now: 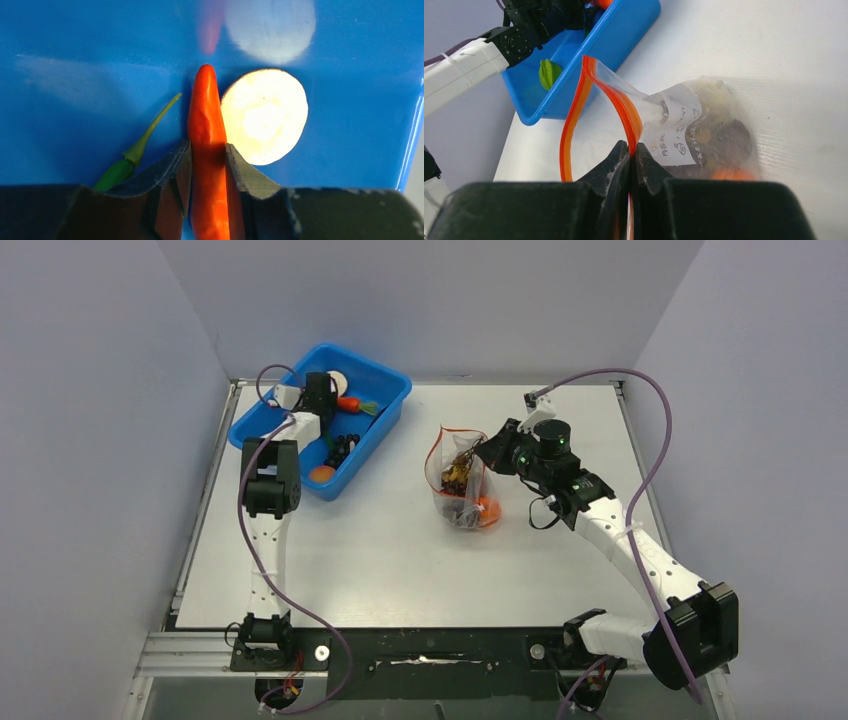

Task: Place the food in the zip-top bag and seal the zipper
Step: Pick up the fake vegetable from the bin, then place the fake vegetable in the zipper food storage bag.

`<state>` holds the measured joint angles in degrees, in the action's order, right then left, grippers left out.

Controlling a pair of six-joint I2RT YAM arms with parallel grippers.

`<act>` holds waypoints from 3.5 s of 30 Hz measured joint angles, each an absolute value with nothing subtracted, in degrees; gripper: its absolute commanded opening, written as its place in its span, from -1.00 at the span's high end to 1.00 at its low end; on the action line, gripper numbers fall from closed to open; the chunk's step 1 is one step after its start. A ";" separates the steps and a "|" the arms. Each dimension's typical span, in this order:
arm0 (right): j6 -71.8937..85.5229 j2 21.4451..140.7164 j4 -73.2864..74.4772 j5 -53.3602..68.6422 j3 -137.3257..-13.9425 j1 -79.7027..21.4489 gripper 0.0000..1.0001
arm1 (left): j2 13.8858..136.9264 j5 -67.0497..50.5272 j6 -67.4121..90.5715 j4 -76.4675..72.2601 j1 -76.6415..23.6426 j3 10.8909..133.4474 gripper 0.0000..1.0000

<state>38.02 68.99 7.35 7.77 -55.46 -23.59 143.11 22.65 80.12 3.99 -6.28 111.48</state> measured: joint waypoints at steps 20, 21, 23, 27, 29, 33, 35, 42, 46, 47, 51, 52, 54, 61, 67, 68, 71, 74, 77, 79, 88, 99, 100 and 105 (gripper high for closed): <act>38.26 68.97 8.97 7.60 -55.20 -23.75 1.00 | 112.99 25.63 69.54 -13.10 -6.46 79.15 0.83; 38.39 68.88 9.32 7.60 -55.20 -23.99 1.00 | 111.07 25.76 68.62 -13.87 -6.46 77.25 0.83; 38.70 68.47 10.04 7.53 -55.20 -24.38 1.00 | 107.39 25.80 66.74 -15.16 -6.46 73.69 0.84; 39.64 66.67 10.98 7.51 -55.20 -26.09 1.00 | 100.29 25.61 62.50 -16.82 -6.46 67.79 0.84; 39.92 66.13 11.07 7.51 -55.20 -27.27 1.00 | 96.53 24.86 60.18 -17.39 -6.52 65.01 0.84; 40.56 66.17 11.22 7.27 -55.20 -30.35 1.00 | 89.82 23.05 55.92 -17.85 -7.16 60.97 0.84; 41.01 66.26 11.22 7.03 -55.20 -31.90 1.00 | 86.35 21.50 54.17 -18.48 -7.79 58.67 0.84; 42.72 68.40 10.48 7.05 -55.44 -34.87 1.00 | 74.63 14.85 49.63 -19.75 -10.39 51.77 0.84; 43.42 70.19 10.11 7.05 -56.60 -35.83 1.00 | 68.60 9.56 48.53 -23.14 -11.53 47.77 0.84; 43.66 70.46 10.07 7.03 -56.86 -36.01 1.00 | 67.09 8.14 48.51 -24.43 -11.81 46.33 0.83; 44.42 71.07 9.93 7.07 -57.95 -36.75 1.00 | 63.42 3.70 47.70 -26.87 -14.24 43.18 0.84; 44.49 71.13 9.93 7.07 -58.19 -36.84 1.00 | 63.05 2.85 47.44 -27.14 -15.00 43.00 0.84; 44.71 71.16 10.04 7.03 -58.89 -37.12 1.00 | 62.19 0.84 46.85 -27.68 -17.26 42.68 0.84; 45.69 71.70 10.11 7.18 -60.80 -37.56 1.00 | 60.03 -1.83 43.11 -31.73 -25.21 40.88 0.83; 46.41 73.17 9.91 8.05 -61.10 -37.98 1.00 | 59.94 -1.85 38.54 -37.71 -29.78 37.89 0.83; 46.52 73.21 9.93 8.10 -61.21 -37.98 1.00 | 60.03 -1.83 37.89 -39.09 -30.28 36.97 0.83; 46.68 73.52 9.93 8.19 -61.91 -37.98 1.00 | 60.86 -1.78 35.66 -42.09 -31.29 34.11 0.83; 46.83 73.69 9.98 8.16 -62.04 -37.98 1.00 | 61.95 -1.74 33.36 -44.31 -31.94 31.33 0.81; 46.83 73.71 9.96 8.16 -62.04 -37.98 1.00 | 63.00 -1.76 31.44 -47.72 -32.51 28.21 0.81; 46.83 73.71 9.96 8.16 -62.04 -37.98 1.00 | 63.72 -1.85 30.79 -49.76 -32.80 26.57 0.81; 46.83 73.84 9.93 8.16 -62.06 -37.98 1.00 | 66.43 -3.36 30.96 -59.72 -35.59 22.72 0.76; 46.83 74.04 9.96 8.12 -62.59 -37.98 1.00 | 70.00 -5.26 27.11 -67.48 -38.13 17.82 0.17; 46.81 74.04 9.96 8.03 -62.59 -37.98 1.00 | 69.91 -5.23 26.74 -67.77 -38.15 17.52 0.13; 46.74 74.04 10.02 7.68 -62.59 -37.98 1.00 | 66.43 -5.19 24.14 -64.66 -38.17 17.17 -0.01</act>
<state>46.74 74.04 10.02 7.68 -62.59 -37.98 66.43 -5.19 24.14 -64.66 -38.17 17.17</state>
